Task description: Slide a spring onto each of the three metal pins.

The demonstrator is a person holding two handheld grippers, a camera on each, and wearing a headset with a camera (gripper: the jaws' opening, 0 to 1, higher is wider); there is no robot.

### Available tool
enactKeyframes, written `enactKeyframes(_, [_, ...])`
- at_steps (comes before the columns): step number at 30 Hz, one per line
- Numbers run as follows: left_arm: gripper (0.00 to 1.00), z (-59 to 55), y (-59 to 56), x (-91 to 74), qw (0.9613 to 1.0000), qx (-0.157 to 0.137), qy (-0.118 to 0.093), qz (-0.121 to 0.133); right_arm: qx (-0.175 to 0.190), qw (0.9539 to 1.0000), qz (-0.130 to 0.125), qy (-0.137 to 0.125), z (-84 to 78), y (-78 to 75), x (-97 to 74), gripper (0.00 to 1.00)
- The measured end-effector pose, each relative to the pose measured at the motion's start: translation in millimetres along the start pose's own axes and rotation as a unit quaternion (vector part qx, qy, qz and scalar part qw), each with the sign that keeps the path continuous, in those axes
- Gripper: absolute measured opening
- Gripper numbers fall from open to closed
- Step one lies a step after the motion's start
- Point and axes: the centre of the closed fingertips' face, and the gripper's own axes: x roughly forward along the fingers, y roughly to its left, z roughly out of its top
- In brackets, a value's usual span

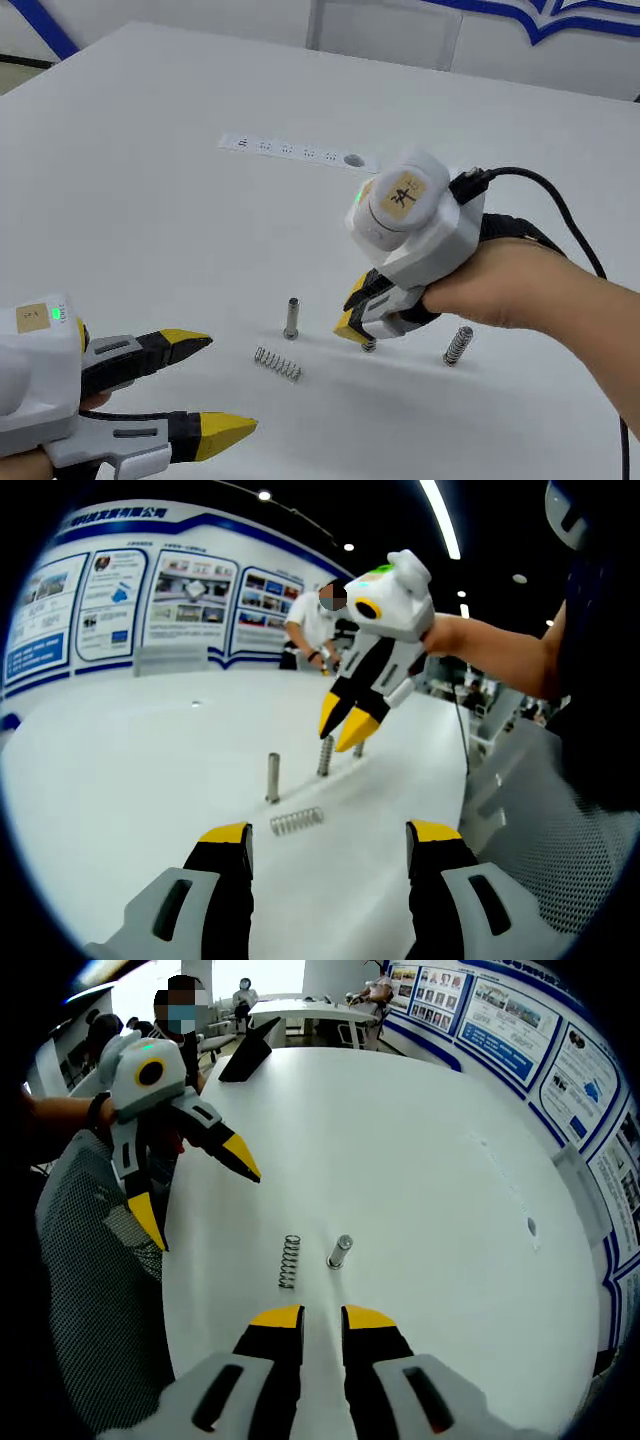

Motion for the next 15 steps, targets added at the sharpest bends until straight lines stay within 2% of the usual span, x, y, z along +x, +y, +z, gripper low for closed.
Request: enactKeyframes(15, [0.63, -0.9, -0.7, -0.8, 1.0, 0.0, 0.001, 0.0, -0.009, 0.9995, 0.03, -0.007, 17.6, 27.0, 31.2, 0.16])
